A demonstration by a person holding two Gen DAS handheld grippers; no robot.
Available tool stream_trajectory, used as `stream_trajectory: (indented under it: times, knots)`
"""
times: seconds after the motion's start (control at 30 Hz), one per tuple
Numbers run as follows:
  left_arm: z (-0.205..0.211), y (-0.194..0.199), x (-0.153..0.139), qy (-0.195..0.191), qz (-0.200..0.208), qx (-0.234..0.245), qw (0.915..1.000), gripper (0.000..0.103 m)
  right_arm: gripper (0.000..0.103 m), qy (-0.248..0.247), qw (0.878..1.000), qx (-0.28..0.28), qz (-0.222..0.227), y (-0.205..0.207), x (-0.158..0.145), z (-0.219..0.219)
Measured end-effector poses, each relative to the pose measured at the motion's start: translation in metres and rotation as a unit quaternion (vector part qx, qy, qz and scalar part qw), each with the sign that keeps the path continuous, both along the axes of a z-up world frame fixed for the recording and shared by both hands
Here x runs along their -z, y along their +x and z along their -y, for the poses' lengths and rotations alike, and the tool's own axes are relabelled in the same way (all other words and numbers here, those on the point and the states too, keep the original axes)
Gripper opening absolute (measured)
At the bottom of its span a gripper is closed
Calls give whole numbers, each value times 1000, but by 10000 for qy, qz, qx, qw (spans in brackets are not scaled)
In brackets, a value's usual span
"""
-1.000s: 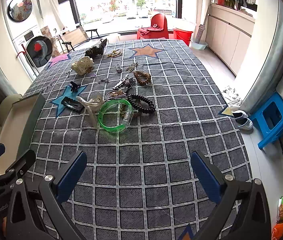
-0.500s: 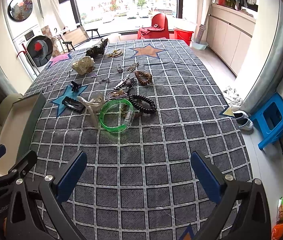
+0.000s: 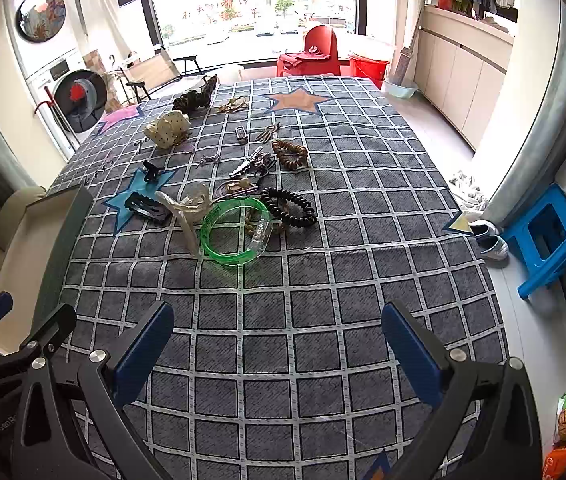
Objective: Organize jewelry
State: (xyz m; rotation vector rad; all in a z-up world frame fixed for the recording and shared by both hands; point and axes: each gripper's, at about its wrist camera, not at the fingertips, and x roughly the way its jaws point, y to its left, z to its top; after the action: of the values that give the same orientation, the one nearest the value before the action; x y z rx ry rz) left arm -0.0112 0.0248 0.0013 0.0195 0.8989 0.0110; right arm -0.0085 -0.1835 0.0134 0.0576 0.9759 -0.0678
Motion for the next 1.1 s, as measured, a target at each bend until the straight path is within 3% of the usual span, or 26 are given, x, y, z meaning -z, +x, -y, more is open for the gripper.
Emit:
stream_trajectory:
  times: [1.1]
  knots:
    - [4,9,8,49,-72,-66,9999,103,103,-1,10000,8,-45,5,7,0]
